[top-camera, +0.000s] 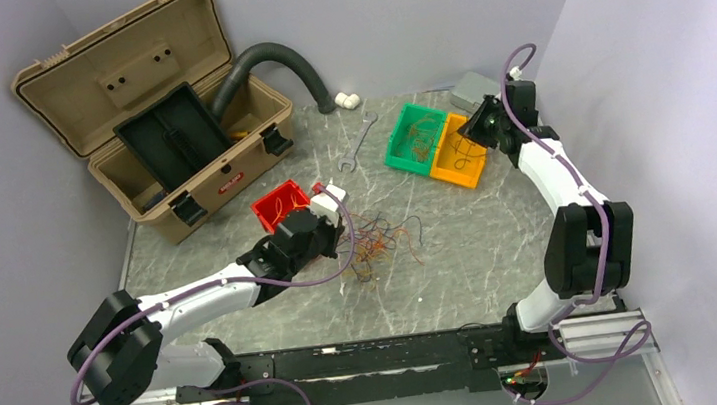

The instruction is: Untangle the cables

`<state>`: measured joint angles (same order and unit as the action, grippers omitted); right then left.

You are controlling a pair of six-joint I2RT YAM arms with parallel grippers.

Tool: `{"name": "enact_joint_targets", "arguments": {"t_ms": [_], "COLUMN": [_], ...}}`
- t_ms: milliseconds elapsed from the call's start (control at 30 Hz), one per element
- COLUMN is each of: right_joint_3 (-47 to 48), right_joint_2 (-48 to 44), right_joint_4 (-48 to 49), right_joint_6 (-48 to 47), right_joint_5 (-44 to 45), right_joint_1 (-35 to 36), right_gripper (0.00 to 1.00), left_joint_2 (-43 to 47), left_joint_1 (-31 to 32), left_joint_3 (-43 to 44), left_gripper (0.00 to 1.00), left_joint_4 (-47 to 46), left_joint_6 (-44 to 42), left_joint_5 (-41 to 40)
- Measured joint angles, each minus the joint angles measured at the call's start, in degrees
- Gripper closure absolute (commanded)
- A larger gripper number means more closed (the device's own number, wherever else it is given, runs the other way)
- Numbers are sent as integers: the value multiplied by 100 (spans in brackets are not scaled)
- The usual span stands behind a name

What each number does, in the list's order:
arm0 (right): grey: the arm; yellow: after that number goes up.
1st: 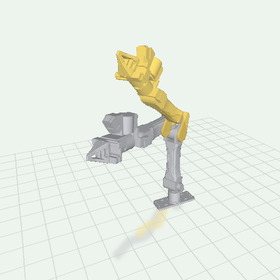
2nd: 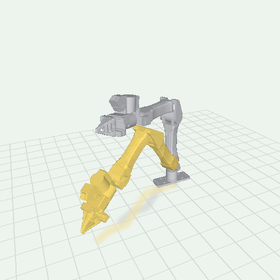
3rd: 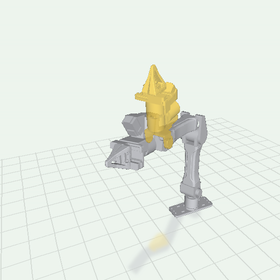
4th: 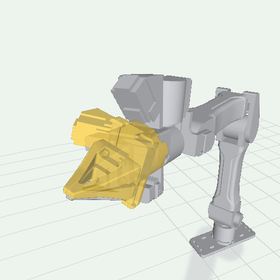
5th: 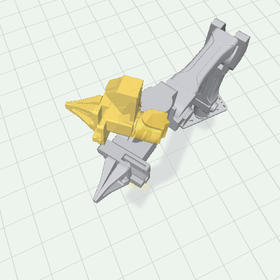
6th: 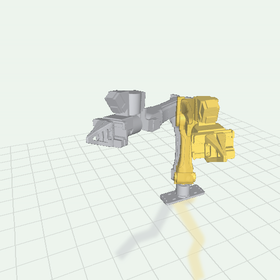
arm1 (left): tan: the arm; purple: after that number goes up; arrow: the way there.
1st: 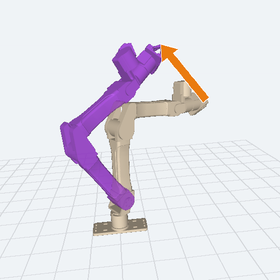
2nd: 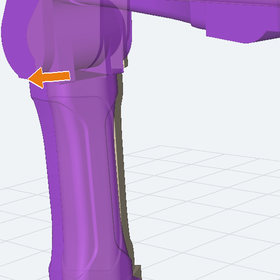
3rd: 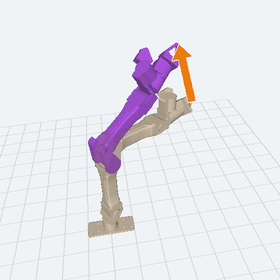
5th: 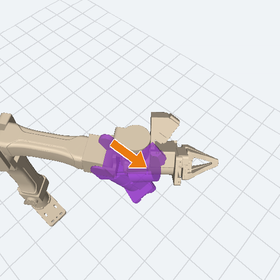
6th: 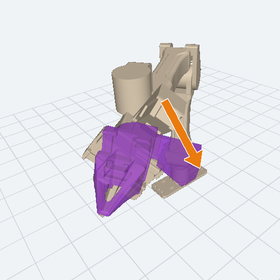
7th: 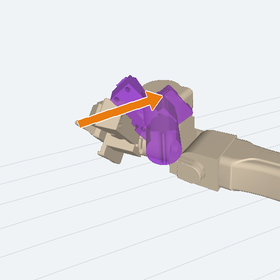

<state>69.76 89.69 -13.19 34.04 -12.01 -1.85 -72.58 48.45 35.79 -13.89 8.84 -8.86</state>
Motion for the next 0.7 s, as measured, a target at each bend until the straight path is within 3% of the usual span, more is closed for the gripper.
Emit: {"name": "enact_joint_targets", "arguments": {"t_ms": [700], "right_joint_3": [162], "right_joint_2": [608], "right_joint_4": [374], "right_joint_6": [-94], "right_joint_5": [-2175], "right_joint_1": [79], "right_gripper": [100], "left_joint_2": [87], "left_joint_1": [0], "left_joint_3": [-17], "left_gripper": [100], "left_joint_4": [-2], "left_joint_6": [0], "left_joint_5": [0]}}
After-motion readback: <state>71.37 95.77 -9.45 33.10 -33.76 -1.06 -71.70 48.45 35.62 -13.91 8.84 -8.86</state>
